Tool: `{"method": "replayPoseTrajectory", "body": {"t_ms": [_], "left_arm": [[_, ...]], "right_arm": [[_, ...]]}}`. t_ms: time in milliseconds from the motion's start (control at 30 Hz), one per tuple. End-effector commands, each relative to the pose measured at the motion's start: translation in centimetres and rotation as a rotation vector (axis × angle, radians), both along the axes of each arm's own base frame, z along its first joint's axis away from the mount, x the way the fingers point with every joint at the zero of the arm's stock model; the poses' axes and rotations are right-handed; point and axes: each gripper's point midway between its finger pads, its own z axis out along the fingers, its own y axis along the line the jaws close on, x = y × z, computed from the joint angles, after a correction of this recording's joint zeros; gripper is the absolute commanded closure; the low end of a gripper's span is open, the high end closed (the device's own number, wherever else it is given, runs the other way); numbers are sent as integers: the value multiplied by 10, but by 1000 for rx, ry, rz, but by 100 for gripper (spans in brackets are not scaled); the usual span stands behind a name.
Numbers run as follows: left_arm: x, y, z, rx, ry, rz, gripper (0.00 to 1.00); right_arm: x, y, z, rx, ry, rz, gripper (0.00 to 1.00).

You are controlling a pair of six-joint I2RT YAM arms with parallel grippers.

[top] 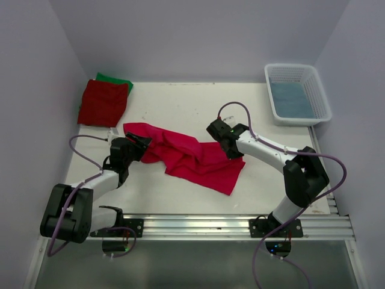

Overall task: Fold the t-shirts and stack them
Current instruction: Flatten out the tshirt

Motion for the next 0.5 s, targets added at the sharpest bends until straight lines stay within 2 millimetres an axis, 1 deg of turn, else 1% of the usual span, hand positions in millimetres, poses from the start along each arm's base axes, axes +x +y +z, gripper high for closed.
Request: {"method": "replayPoseTrajectory", "body": {"t_ms": [0,100,267,433,467], "left_arm": [[12,-5,10,-32,-46,-4,40],[13,-7,3,-44,-17,-12,41],[16,-8,1,-46,-25,-10,42],[19,-9,-6,-53,-20,-13,49],[21,-10,-3,-60,-31,-16,50]], "right_arm": [[4,-5,1,-21,-20,-11,100],[4,-5,0,-21,-20,-14,100],[4,-6,0,-26,-22,-16,100],[3,-7,-1,-29,-22,-17,100],[3,-8,-1,-31,-22,-18,100]]}}
